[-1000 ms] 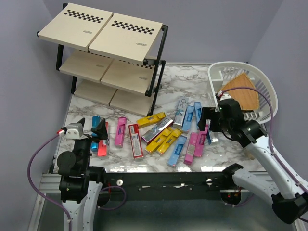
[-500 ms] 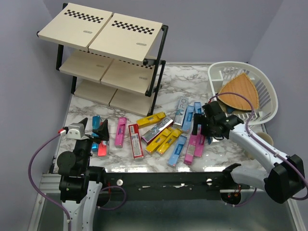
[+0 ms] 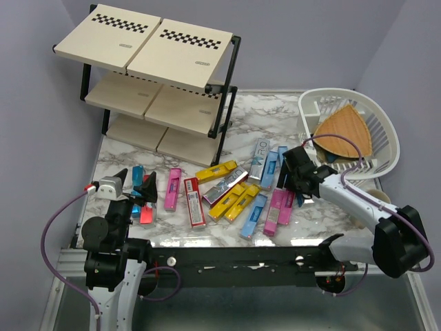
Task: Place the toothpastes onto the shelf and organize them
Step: Pick up the toothpaste from the center of the board.
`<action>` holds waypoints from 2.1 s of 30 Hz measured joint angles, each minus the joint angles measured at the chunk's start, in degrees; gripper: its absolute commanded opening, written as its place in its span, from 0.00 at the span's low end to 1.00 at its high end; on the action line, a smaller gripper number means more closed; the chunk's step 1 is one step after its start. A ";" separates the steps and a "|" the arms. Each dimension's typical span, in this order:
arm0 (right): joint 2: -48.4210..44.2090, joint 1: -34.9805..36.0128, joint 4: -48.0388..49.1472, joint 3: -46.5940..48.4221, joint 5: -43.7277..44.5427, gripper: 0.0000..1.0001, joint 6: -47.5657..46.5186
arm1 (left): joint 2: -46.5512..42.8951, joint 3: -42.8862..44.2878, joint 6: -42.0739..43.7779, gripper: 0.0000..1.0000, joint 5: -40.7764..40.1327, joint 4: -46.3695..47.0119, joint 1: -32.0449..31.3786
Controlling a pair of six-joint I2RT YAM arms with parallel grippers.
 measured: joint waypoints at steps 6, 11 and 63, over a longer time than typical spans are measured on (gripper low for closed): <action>4.42 0.00 2.67 -0.98 3.74 0.70 1.90 | 0.00 0.00 0.00 0.99 0.20 0.02 -0.35; 5.16 0.31 4.46 -1.09 4.74 0.55 2.67 | 0.00 0.00 0.00 0.99 0.37 0.00 -0.46; 2.58 1.03 -9.62 14.23 -0.42 0.29 3.78 | 70.69 6.12 2.25 0.99 -41.68 44.98 -78.07</action>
